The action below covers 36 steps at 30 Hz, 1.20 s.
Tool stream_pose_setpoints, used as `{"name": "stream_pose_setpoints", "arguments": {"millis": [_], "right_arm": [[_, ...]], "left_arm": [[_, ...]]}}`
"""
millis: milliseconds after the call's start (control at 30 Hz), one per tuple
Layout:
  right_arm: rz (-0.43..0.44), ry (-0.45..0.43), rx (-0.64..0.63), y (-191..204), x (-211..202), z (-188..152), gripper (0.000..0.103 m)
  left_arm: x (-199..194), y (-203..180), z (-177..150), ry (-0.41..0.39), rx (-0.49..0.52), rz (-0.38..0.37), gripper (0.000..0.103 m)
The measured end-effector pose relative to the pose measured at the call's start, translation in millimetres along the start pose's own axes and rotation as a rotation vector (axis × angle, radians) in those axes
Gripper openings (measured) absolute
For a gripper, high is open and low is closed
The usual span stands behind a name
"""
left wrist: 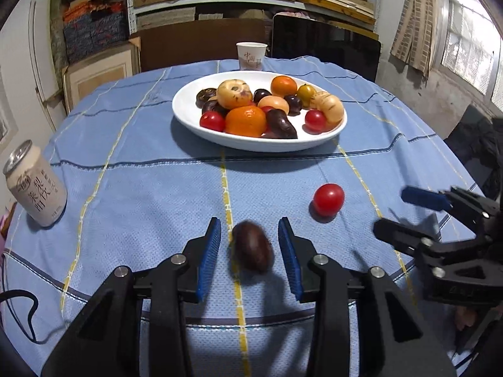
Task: Organize fruits
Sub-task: 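Grasp the brown carved fruit with the left tool while the right tool grasps the red tomato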
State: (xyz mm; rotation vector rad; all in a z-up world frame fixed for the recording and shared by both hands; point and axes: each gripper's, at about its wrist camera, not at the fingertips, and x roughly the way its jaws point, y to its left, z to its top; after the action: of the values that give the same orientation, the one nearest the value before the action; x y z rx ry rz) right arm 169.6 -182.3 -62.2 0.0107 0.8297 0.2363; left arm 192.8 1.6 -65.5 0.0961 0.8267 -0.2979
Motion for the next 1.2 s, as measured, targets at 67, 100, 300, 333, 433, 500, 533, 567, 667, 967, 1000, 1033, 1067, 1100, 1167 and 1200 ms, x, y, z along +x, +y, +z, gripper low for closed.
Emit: {"name": "stream_pose_setpoints", "arguments": {"millis": [67, 100, 300, 333, 433, 500, 533, 567, 667, 967, 1000, 1033, 1067, 1100, 1167, 1200], "right_arm": [[0.007, 0.008, -0.011, 6, 9, 9, 0.072], [0.012, 0.019, -0.013, 9, 16, 14, 0.072], [-0.012, 0.056, -0.062, 24, 43, 24, 0.064], [-0.012, 0.069, -0.07, 26, 46, 24, 0.058], [0.011, 0.068, -0.088, 30, 46, 21, 0.039], [0.019, 0.061, -0.095, 31, 43, 20, 0.031], [0.018, 0.058, -0.095, 30, 42, 19, 0.031], [0.024, 0.059, -0.09, 29, 42, 18, 0.031], [0.038, 0.052, -0.07, 25, 38, 16, 0.031], [0.049, 0.03, -0.045, 18, 25, 8, 0.031], [0.047, 0.026, -0.044, 18, 22, 6, 0.031], [0.048, 0.022, -0.041, 17, 20, 5, 0.031], [0.048, 0.019, -0.038, 16, 18, 3, 0.031], [0.049, 0.017, -0.034, 15, 15, 1, 0.031], [0.051, 0.015, -0.026, 12, 10, -3, 0.031], [0.051, 0.014, -0.02, 10, 7, -5, 0.031]], "left_arm": [[-1, 3, 0, -0.002, -0.009, 0.003, 0.037], [-1, 4, 0, -0.002, -0.013, 0.004, 0.037], [1, 11, -1, 0.006, -0.035, 0.014, 0.037], [2, 11, -1, 0.008, -0.036, 0.014, 0.037], [3, 12, -2, 0.014, -0.039, 0.013, 0.037], [4, 12, -2, 0.015, -0.038, 0.014, 0.037], [4, 13, -2, 0.016, -0.038, 0.015, 0.037], [4, 13, -2, 0.017, -0.039, 0.014, 0.037], [5, 13, -2, 0.018, -0.04, 0.015, 0.037], [5, 12, -3, 0.019, -0.037, 0.012, 0.037], [5, 12, -4, 0.019, -0.036, 0.011, 0.037], [5, 11, -4, 0.018, -0.035, 0.011, 0.037], [5, 11, -4, 0.017, -0.035, 0.01, 0.037], [4, 11, -4, 0.015, -0.035, 0.009, 0.037], [2, 10, -4, 0.012, -0.034, 0.005, 0.037], [1, 9, -4, 0.01, -0.032, 0.005, 0.037]]}}
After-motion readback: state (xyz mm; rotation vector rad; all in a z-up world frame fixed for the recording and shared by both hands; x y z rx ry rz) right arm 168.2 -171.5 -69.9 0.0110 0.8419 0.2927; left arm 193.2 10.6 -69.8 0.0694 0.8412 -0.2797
